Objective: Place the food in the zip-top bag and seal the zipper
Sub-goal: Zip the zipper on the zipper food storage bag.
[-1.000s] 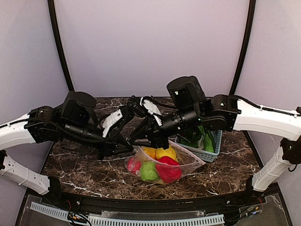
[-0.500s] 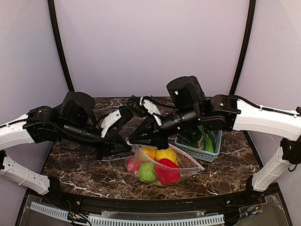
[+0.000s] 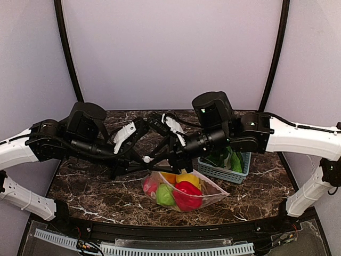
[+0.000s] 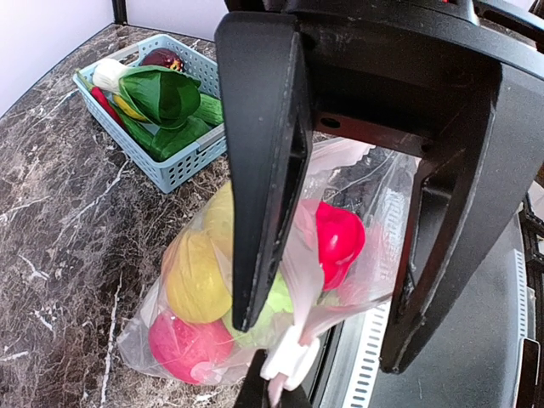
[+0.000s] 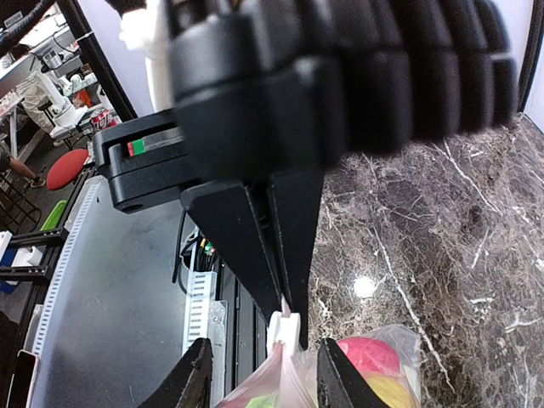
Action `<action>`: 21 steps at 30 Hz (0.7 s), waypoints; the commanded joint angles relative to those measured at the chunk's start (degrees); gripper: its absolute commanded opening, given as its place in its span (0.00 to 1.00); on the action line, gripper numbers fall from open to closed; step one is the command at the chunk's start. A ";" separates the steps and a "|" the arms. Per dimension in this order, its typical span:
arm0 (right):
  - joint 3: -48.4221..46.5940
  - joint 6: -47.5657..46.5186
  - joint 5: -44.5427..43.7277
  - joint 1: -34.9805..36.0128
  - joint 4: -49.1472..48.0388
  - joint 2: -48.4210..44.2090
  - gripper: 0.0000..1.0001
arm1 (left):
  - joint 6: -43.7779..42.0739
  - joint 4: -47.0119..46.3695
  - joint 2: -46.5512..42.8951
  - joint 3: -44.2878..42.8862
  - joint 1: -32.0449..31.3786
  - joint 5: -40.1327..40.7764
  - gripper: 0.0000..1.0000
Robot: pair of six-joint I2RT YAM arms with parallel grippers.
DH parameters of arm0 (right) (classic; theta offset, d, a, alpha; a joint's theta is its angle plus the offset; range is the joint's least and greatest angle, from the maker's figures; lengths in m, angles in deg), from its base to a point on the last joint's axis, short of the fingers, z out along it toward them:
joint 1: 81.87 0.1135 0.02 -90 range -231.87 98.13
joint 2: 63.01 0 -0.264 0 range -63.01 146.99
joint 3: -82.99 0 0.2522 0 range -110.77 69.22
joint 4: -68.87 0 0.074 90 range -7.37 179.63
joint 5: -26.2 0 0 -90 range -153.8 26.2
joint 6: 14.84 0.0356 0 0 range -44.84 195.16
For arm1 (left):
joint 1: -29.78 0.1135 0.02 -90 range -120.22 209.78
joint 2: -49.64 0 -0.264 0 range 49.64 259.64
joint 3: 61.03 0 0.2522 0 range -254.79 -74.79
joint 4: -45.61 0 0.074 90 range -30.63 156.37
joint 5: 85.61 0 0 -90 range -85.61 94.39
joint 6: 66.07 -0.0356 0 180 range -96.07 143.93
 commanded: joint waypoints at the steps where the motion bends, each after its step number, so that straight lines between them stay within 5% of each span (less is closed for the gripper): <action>1: 0.78 0.66 -0.40 0.77 -1.03 -1.07 0.39 | -0.02 -3.97 -2.70 -0.81 0.95 -1.96 0.01; 21: -3.34 -1.71 -2.93 1.16 -1.74 2.46 0.22 | 0.28 -3.90 -1.41 -1.25 1.16 -5.60 0.01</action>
